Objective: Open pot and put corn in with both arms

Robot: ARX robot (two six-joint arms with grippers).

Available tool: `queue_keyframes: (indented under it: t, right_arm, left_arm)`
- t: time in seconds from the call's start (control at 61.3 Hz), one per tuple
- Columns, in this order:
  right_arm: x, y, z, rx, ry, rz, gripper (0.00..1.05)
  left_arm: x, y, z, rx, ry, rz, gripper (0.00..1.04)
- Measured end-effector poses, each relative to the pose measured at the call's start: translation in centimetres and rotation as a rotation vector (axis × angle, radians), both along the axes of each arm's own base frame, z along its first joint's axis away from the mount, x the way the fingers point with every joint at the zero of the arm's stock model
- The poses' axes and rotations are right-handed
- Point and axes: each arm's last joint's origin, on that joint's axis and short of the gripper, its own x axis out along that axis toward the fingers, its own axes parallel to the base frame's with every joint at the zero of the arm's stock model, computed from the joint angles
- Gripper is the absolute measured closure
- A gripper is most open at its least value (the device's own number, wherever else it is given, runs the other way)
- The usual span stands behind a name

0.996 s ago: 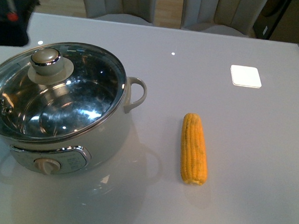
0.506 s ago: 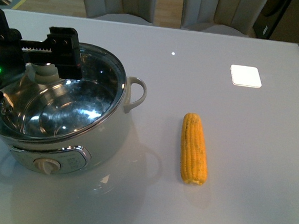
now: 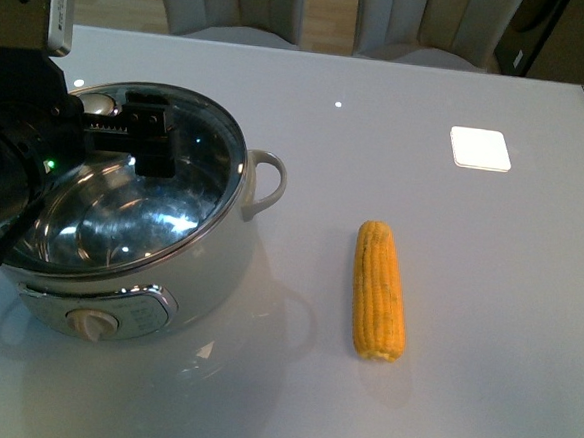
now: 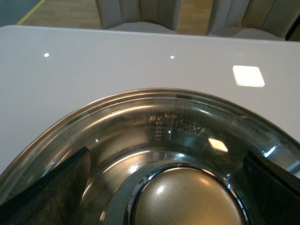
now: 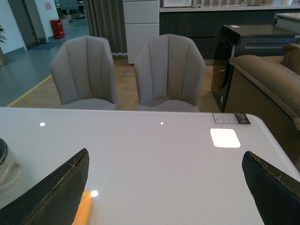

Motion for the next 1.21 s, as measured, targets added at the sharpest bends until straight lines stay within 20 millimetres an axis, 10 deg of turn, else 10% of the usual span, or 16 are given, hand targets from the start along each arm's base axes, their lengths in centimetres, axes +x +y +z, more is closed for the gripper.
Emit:
queue_keyframes:
  t: [0.294, 0.816, 1.208]
  right_arm:
    - [0.0, 0.0, 0.0, 0.0, 0.0, 0.001, 0.09]
    - [0.0, 0.0, 0.0, 0.0, 0.0, 0.0, 0.09]
    - [0.0, 0.0, 0.0, 0.0, 0.0, 0.0, 0.09]
  left_arm:
    - [0.1, -0.7, 0.0, 0.012, -0.008, 0.012, 0.62]
    - [0.2, -0.7, 2.0, 0.058, 0.009, 0.027, 0.63]
    - [0.2, 2.4, 9.0, 0.024, -0.125, 0.105, 0.63]
